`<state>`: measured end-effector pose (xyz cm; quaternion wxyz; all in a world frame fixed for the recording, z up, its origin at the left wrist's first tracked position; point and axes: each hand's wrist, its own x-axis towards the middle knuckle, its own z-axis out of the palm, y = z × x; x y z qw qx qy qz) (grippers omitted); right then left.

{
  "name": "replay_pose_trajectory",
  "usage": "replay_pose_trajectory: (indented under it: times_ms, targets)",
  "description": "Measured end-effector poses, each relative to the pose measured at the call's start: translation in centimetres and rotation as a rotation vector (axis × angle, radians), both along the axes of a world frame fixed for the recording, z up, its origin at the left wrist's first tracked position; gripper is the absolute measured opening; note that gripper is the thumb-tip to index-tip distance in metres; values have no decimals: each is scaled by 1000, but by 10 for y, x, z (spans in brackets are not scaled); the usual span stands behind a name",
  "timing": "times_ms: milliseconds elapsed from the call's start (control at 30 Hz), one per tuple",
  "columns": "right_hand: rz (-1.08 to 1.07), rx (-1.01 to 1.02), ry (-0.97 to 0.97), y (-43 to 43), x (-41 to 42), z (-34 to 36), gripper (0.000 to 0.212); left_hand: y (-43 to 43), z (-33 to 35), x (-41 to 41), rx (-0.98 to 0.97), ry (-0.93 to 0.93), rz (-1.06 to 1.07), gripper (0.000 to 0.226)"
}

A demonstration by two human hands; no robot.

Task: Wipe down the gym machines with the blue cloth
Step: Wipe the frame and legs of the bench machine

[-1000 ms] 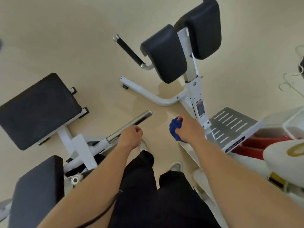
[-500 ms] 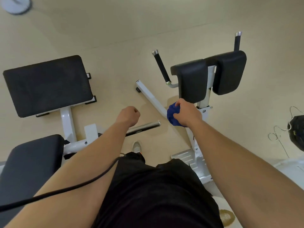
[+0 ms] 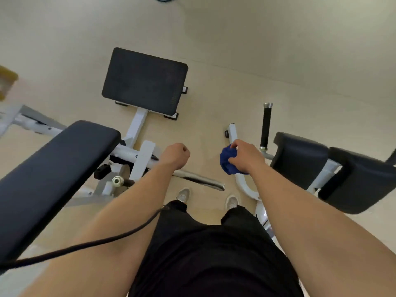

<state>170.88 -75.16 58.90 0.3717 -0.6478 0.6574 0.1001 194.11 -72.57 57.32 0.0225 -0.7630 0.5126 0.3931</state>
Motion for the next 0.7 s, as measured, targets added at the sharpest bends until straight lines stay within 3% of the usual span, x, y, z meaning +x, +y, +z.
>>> replay_pose_trajectory:
  times_ms: [133, 267, 567, 700]
  targets:
    - [229, -31, -30, -24, 9, 6, 35, 27, 9, -13, -25, 91, 220, 30]
    - [373, -18, -38, -30, 27, 11, 37, 66, 17, -3, -46, 60, 364, 31]
    - [714, -74, -36, -3, 127, 18, 30, 155, 2, 45, -70, 32, 687, 11]
    - [855, -87, -5, 15, 170, 16, 33, 184, -1, 58, -72, 91, 843, 14]
